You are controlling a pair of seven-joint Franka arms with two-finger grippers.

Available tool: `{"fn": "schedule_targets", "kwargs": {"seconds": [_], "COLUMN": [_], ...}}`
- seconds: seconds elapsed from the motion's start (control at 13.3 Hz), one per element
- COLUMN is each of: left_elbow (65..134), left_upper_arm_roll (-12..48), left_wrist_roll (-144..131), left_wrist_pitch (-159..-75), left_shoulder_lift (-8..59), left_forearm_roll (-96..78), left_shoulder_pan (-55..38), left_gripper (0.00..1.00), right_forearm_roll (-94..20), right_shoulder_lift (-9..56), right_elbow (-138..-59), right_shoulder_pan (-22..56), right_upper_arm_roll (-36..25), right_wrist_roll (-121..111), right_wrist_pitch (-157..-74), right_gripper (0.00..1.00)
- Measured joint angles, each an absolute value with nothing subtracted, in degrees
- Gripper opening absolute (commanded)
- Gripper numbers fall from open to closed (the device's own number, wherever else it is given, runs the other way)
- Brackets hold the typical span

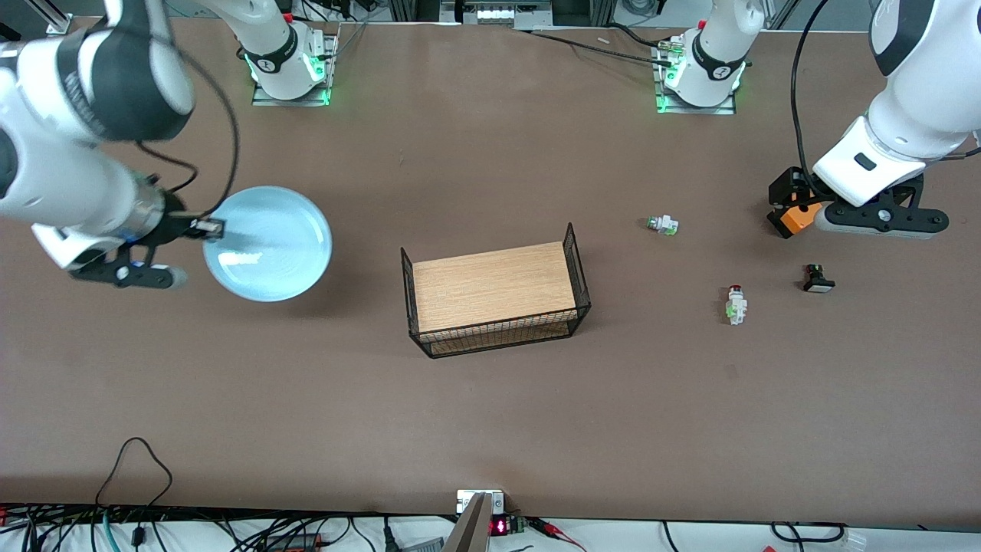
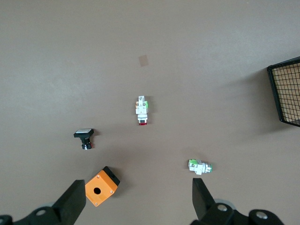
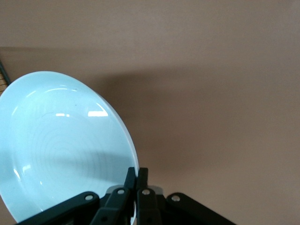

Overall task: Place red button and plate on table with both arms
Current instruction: 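Lower the held plate onto the table with the right gripper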

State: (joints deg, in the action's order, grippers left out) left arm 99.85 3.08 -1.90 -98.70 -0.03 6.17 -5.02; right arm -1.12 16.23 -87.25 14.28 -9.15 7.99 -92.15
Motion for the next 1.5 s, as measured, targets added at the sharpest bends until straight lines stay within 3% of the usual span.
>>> {"fn": "schedule_targets", "kwargs": {"seconds": [0.83,1.5], "left_elbow": [99.8,99.8], "left_upper_arm_roll": [3.1,3.1], "left_wrist_roll": [-1.9,-1.9], "left_wrist_pitch": [-98.7,-98.7], "left_shoulder_lift": [0.0,0.0], "left_forearm_roll": [6.2,6.2], "left_shoulder_pan": [-5.0,-5.0], "left_gripper": [1.00,1.00], "right_forearm_roll": [-1.1,-1.1], "right_shoulder_lift": [19.0,27.2], "right_elbow": [-109.8,-111.4], "right_shoulder_pan": [7.1,4.6], "right_upper_arm_roll": [-9.0,-8.7], "right_wrist_roll": [-12.4,-16.2], "right_wrist_pitch": [-130.9,-146.5], "right_gripper": [0.00,0.00]}}
